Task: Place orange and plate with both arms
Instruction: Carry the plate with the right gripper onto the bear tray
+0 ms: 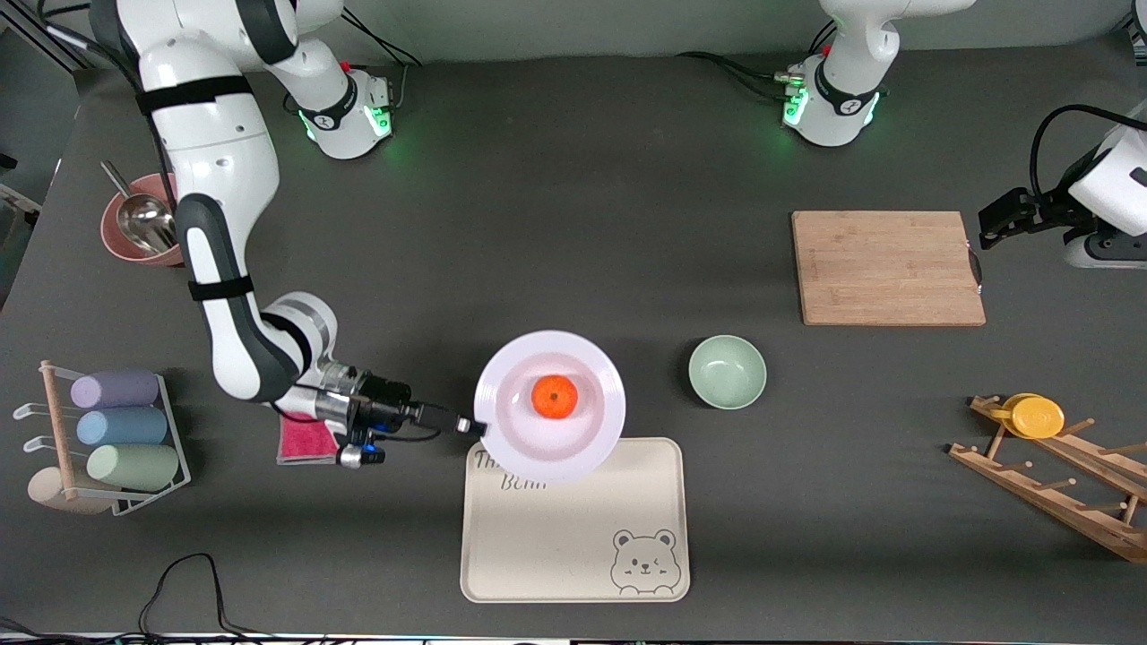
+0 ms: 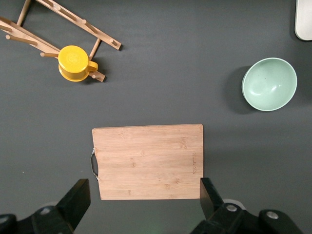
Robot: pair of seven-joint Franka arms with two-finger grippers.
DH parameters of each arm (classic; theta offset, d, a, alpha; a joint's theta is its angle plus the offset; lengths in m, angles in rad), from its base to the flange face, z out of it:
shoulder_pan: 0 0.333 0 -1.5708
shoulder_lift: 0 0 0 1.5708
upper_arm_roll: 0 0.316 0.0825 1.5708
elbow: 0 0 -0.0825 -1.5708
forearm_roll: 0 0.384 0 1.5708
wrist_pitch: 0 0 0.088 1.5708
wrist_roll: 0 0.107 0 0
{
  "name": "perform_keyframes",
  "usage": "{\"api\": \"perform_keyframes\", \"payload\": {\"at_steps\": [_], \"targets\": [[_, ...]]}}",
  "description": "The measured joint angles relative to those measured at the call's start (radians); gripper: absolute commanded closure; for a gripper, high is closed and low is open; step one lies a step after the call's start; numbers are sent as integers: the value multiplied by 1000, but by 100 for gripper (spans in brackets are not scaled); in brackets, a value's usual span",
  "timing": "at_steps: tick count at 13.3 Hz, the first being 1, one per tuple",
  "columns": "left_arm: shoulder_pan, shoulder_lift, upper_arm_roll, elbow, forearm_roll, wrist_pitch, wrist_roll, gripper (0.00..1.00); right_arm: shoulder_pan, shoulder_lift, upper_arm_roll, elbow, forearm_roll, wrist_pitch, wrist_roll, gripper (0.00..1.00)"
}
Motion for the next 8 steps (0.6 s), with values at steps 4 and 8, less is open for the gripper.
{"api": "perform_keyframes", "payload": {"at_steps": [4,8], "targets": [[-1,0,-2,1,-2,0,0,0,0,208,-4,286,-18,89,64,100],[-1,0,-2,1,-2,0,0,0,-1,376,-4,481,-19,148,68,100]]}}
